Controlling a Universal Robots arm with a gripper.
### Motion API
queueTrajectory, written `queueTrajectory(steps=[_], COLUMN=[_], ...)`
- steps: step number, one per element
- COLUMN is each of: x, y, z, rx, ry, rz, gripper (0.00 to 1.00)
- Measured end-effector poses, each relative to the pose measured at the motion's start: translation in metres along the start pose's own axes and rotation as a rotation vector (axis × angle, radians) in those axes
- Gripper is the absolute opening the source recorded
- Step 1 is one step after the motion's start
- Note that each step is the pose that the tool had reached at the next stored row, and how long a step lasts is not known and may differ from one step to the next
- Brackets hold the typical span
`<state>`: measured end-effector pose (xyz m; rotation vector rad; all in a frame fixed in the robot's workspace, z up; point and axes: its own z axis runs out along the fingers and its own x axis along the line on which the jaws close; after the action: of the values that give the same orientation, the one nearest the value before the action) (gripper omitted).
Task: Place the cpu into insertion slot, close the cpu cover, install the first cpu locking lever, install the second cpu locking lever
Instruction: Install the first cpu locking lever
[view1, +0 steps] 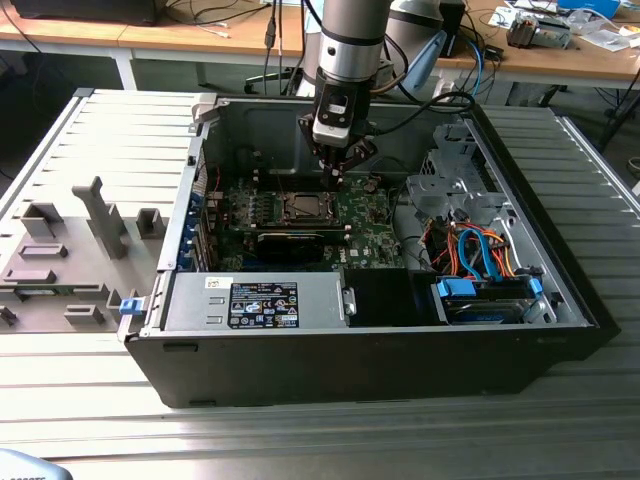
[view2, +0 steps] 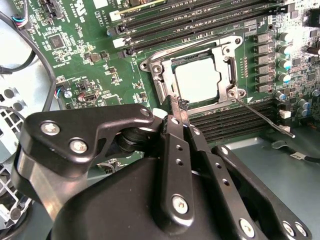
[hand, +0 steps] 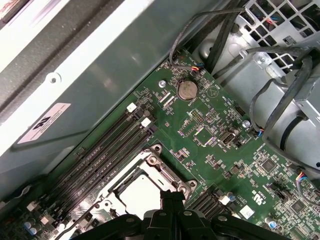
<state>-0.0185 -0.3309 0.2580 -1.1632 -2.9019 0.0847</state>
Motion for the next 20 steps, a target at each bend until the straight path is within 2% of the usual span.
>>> queueTrajectory(steps=[20], x=[0.0], y=[0.0], z=[0.0], rx=[-0.0001], ry=[-0.0009], rz=[-0.015], gripper=[0.11])
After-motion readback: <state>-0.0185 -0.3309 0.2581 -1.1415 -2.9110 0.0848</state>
